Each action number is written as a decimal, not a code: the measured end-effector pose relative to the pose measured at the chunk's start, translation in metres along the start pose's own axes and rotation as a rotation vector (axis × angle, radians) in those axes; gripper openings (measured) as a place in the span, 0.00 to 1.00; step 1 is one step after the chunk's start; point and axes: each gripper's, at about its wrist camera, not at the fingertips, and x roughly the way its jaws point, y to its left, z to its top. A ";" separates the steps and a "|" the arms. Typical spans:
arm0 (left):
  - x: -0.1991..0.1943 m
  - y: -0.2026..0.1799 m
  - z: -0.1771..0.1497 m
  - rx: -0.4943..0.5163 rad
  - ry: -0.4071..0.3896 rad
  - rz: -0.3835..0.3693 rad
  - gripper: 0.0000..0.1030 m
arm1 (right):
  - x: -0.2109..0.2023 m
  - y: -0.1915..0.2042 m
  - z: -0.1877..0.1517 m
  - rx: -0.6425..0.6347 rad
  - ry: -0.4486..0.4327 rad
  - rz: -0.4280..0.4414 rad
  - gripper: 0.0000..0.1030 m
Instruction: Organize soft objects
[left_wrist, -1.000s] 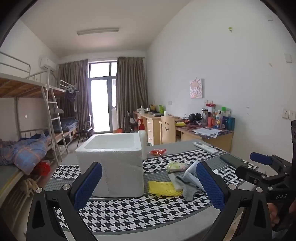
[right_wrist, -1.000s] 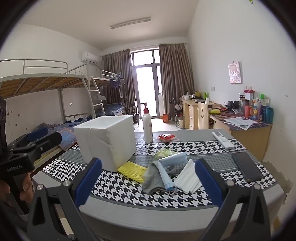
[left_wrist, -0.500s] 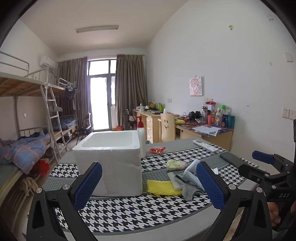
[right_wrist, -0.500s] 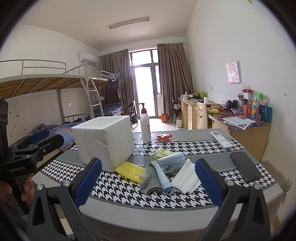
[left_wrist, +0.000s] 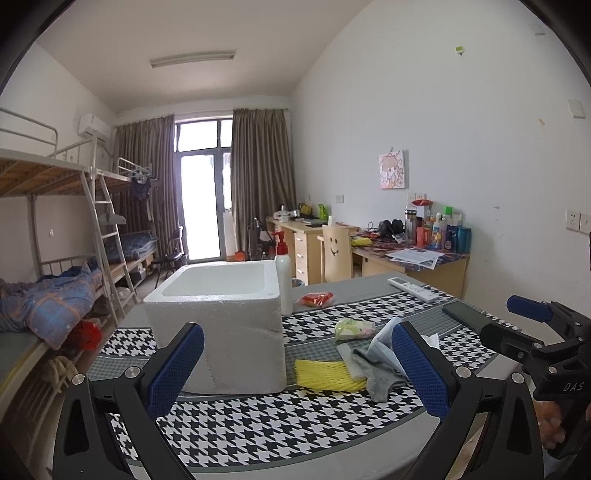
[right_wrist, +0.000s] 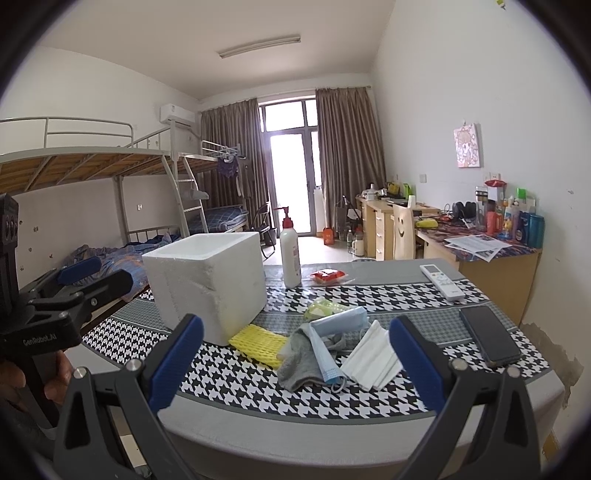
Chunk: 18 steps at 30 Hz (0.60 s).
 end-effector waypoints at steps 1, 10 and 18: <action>0.000 0.001 0.000 -0.003 0.001 -0.011 0.99 | 0.000 0.000 0.000 -0.001 0.000 -0.001 0.99; 0.007 0.005 0.001 -0.020 0.006 -0.001 0.99 | 0.003 -0.002 0.002 -0.004 0.002 -0.005 0.99; 0.017 0.005 0.002 -0.018 0.021 -0.014 0.99 | 0.010 -0.010 0.004 0.004 0.012 -0.017 0.99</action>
